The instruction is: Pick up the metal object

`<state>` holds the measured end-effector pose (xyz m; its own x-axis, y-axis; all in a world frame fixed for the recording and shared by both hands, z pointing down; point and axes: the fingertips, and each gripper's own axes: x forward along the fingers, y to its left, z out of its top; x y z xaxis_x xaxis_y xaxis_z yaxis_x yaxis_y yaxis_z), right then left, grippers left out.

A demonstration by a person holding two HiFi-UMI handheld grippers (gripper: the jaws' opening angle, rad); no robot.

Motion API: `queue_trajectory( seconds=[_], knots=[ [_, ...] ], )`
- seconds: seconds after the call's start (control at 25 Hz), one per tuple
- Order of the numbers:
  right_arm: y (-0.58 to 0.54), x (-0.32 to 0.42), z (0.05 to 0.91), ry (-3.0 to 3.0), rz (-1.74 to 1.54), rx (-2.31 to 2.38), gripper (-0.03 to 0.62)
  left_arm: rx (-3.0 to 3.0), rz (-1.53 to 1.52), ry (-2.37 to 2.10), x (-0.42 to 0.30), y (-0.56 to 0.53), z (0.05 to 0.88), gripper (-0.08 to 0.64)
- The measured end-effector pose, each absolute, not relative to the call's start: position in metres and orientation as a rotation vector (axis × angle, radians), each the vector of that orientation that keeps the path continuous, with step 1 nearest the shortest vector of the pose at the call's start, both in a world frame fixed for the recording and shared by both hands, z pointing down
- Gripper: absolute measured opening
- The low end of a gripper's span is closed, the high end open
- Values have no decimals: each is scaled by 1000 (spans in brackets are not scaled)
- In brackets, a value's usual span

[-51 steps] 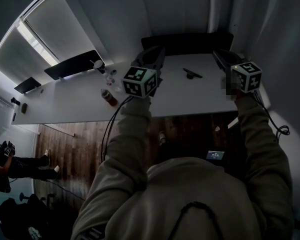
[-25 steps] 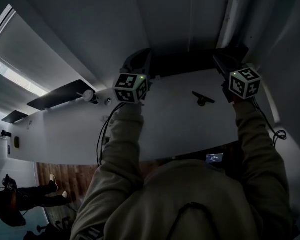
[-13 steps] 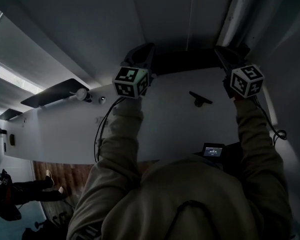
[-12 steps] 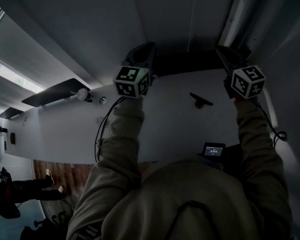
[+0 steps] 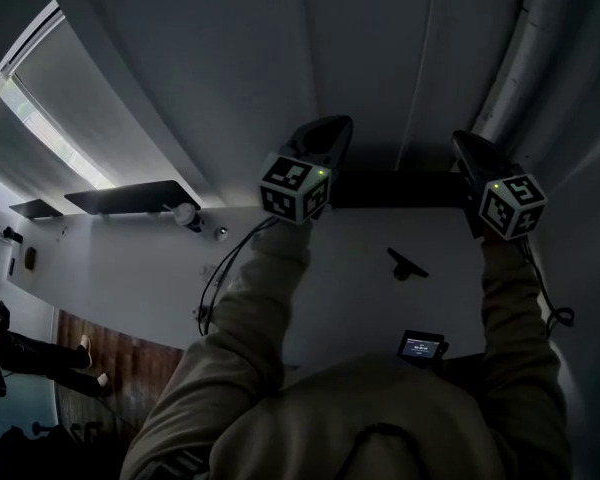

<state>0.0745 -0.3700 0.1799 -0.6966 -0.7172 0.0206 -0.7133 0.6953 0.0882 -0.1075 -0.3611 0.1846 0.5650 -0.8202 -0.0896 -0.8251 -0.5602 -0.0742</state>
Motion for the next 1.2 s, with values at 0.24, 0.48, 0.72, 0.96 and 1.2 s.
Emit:
queue_trajectory(
  seconds=[0.24, 0.48, 0.72, 0.96, 1.2],
  knots=[
    [-382, 80, 180, -2859, -91, 1226, 18, -2708, 111, 1432, -105, -372, 190, 3],
    [-385, 79, 185, -2847, -89, 1215, 18, -2734, 77, 1394, -96, -375, 199, 3],
    [-394, 77, 208, -2841, -57, 1224, 18, -2727, 66, 1418, -102, -385, 213, 3],
    [-400, 77, 223, -2829, -3, 1203, 18, -2754, 55, 1437, -99, -387, 223, 3],
    [-400, 72, 254, -2797, 40, 1186, 18, -2795, 16, 1432, -92, -389, 251, 3]
  ],
)
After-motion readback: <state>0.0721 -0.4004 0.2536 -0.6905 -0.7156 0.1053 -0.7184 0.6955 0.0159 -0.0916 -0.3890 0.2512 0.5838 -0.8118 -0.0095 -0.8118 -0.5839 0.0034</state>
